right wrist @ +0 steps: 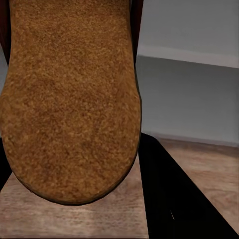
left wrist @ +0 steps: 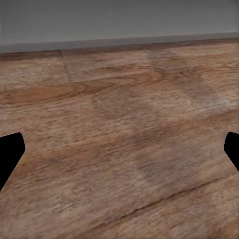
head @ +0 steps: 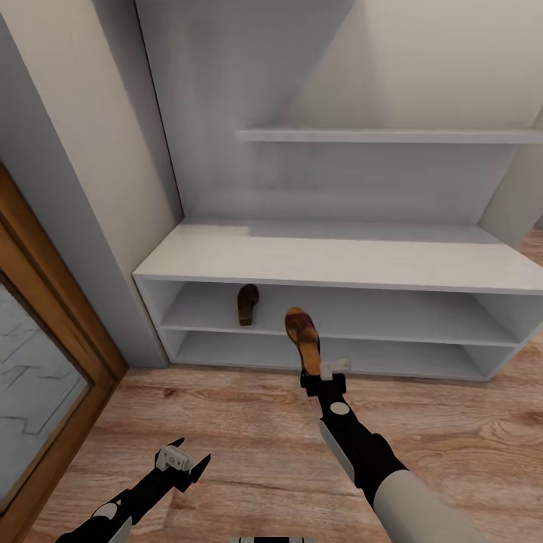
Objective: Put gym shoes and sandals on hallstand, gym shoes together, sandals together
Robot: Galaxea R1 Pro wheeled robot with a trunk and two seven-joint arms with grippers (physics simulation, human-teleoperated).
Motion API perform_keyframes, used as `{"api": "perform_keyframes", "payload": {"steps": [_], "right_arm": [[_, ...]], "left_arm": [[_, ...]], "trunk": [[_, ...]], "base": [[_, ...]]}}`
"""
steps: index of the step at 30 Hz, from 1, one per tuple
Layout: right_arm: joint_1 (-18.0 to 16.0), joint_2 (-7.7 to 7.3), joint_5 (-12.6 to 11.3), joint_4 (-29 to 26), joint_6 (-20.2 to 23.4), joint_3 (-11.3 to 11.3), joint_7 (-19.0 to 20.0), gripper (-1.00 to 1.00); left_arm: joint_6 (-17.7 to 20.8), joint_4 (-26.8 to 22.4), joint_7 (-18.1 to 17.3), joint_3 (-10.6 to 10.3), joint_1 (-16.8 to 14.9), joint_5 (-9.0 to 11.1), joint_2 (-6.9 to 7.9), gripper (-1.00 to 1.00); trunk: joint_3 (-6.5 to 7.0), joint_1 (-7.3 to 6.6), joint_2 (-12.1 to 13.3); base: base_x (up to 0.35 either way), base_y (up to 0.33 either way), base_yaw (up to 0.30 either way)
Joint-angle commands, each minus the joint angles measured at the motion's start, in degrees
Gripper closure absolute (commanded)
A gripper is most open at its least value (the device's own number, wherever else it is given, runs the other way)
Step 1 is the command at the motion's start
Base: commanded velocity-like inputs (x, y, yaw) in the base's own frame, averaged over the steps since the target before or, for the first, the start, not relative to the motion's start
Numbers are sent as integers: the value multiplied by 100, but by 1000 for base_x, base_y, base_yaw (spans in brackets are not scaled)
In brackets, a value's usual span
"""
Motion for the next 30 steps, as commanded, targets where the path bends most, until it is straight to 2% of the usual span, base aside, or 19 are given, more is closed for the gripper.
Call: {"api": "perform_keyframes", "payload": {"steps": [1, 21, 30], "right_arm": [[1, 0, -10, 4, -5, 2, -18, 100], [4, 8, -18, 27, -5, 10, -10, 100], [3, 9, -18, 29, -5, 10, -9, 100]], "left_arm": [[0, 0, 0, -2, 0, 0, 0, -100], [0, 0, 7, 4, 0, 1, 0, -100], [0, 0, 7, 0, 0, 2, 0, -100]], "trunk": [[0, 0, 0], [0, 0, 0], [0, 0, 0]], "base": [[2, 2, 0], [2, 0, 0], [131, 0, 0]]}}
